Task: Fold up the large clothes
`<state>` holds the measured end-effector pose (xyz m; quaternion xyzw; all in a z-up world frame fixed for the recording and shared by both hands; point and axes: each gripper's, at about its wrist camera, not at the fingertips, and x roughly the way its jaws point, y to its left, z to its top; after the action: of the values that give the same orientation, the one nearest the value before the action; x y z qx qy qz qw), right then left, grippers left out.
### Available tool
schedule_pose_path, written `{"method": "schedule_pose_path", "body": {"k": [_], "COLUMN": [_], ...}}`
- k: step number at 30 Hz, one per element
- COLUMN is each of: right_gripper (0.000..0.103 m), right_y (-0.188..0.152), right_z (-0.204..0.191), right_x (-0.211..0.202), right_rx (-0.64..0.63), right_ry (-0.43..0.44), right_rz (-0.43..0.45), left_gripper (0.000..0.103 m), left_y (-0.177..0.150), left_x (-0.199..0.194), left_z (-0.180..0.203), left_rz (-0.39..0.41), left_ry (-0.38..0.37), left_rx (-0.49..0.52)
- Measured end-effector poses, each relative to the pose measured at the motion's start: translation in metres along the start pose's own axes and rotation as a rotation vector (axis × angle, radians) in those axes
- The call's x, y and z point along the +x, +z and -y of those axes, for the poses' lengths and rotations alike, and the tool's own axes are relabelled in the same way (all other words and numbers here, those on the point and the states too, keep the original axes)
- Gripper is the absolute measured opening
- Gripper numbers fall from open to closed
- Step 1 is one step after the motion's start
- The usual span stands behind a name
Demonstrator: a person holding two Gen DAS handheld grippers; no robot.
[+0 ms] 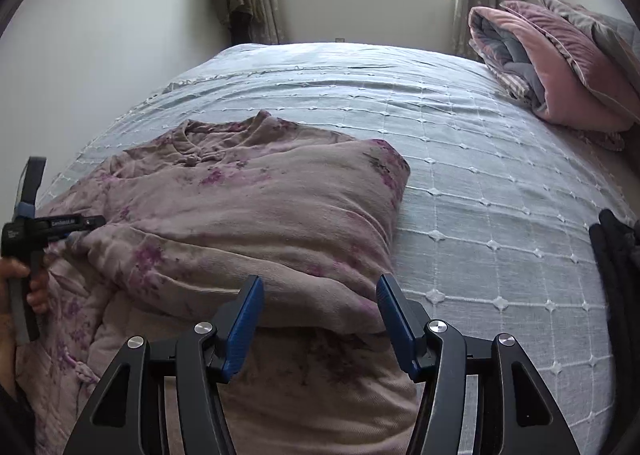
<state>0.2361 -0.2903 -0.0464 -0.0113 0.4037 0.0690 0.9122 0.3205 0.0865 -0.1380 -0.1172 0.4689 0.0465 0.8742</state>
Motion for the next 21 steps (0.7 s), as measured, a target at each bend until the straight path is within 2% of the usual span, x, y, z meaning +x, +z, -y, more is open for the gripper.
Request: {"method": "schedule_pose_path", "body": {"k": [2, 4, 5, 6, 7, 9, 10, 11, 12, 13, 14, 15, 16, 17, 18, 19, 21], "right_gripper": [0.058, 0.052, 0.039, 0.022, 0.017, 0.01, 0.01, 0.009, 0.009, 0.009, 0.009, 0.009, 0.009, 0.009, 0.009, 0.009, 0.01], "right_y": [0.003, 0.0, 0.0, 0.0, 0.001, 0.004, 0.005, 0.004, 0.002, -0.001, -0.007, -0.016, -0.025, -0.027, -0.024, -0.019, -0.014], "right_z": [-0.02, -0.03, -0.029, -0.025, -0.022, -0.019, -0.018, -0.019, -0.021, -0.028, -0.039, -0.049, -0.057, -0.057, -0.051, -0.041, -0.028], "right_x": [0.017, 0.038, 0.05, 0.058, 0.059, 0.041, 0.03, 0.021, 0.021, 0.03, 0.048, 0.066, 0.079, 0.079, 0.078, 0.077, 0.077], "right_rx": [-0.124, -0.199, -0.178, -0.132, -0.099, -0.017, 0.022, 0.063, 0.079, 0.063, 0.004, -0.064, -0.123, -0.123, -0.072, 0.004, 0.06], "right_ry": [-0.048, -0.086, -0.08, -0.072, -0.066, -0.031, -0.023, -0.03, -0.028, -0.027, -0.04, -0.062, -0.088, -0.088, -0.056, -0.002, 0.076], "right_rz": [-0.002, -0.04, -0.079, -0.101, -0.091, 0.014, 0.082, 0.138, 0.138, 0.096, 0.007, -0.08, -0.125, -0.113, -0.126, -0.144, -0.171], "left_gripper": [0.017, 0.016, 0.016, 0.016, 0.016, 0.016, 0.016, 0.016, 0.016, 0.016, 0.016, 0.016, 0.016, 0.017, 0.017, 0.018, 0.018], "left_y": [0.005, 0.011, 0.014, 0.017, 0.02, 0.02, 0.02, 0.02, 0.021, 0.02, 0.019, 0.017, 0.013, 0.009, 0.003, -0.001, -0.002], "left_x": [-0.011, -0.028, -0.041, -0.062, -0.08, -0.127, -0.14, -0.145, -0.142, -0.128, -0.111, -0.087, -0.062, -0.035, -0.013, -0.003, -0.006], "left_z": [-0.009, -0.017, -0.02, -0.019, -0.016, -0.01, -0.008, -0.008, -0.01, -0.014, -0.019, -0.028, -0.04, -0.054, -0.069, -0.082, -0.089], "left_rz": [0.045, 0.102, 0.144, 0.216, 0.281, 0.464, 0.522, 0.543, 0.544, 0.518, 0.468, 0.382, 0.277, 0.156, 0.069, 0.046, 0.054], "left_ry": [-0.06, -0.116, -0.145, -0.189, -0.221, -0.246, -0.234, -0.221, -0.202, -0.166, -0.127, -0.092, -0.059, -0.04, -0.066, -0.115, -0.167], "left_rx": [-0.054, -0.119, -0.142, -0.151, -0.145, -0.105, -0.083, -0.068, -0.055, -0.047, -0.05, -0.061, -0.086, -0.126, -0.18, -0.234, -0.261]}}
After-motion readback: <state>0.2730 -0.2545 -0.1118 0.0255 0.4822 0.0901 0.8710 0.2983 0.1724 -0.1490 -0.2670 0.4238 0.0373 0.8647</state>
